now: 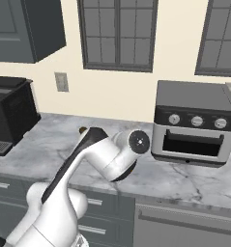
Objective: Place the beer on the top shelf of the fridge to keep it out of children's reach, and place the lemon and kiwi on lower shelves for easy access.
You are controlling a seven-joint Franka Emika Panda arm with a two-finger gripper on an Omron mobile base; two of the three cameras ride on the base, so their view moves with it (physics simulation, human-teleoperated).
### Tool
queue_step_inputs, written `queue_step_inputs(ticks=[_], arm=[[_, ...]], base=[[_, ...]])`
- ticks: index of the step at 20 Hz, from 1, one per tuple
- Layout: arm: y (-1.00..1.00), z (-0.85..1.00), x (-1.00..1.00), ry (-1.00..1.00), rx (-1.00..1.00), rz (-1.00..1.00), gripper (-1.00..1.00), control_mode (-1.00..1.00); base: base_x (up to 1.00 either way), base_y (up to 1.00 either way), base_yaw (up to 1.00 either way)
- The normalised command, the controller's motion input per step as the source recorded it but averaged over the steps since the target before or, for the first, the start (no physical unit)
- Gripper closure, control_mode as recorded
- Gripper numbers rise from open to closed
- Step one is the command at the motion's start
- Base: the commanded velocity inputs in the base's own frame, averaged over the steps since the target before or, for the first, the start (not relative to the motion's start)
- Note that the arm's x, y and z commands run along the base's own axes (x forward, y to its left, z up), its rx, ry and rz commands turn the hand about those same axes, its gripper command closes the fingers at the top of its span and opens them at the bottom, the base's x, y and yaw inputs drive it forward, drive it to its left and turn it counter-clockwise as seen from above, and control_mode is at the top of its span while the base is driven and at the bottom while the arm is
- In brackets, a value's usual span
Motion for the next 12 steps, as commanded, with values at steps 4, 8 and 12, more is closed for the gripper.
queue_step_inputs(ticks=[4,8,12], arm=[[0.00,-0.11,0.08,-0.10,0.16,0.10,-1.00,-1.00],[0.00,-0.07,0.18,-0.05,0.05,0.12,-1.00,-1.00],[0.00,-0.16,0.25,-0.09,0.00,0.13,-1.00,-1.00]], base=[[0.00,0.00,0.00],[0.00,0.00,0.00],[0.00,0.00,0.00]])
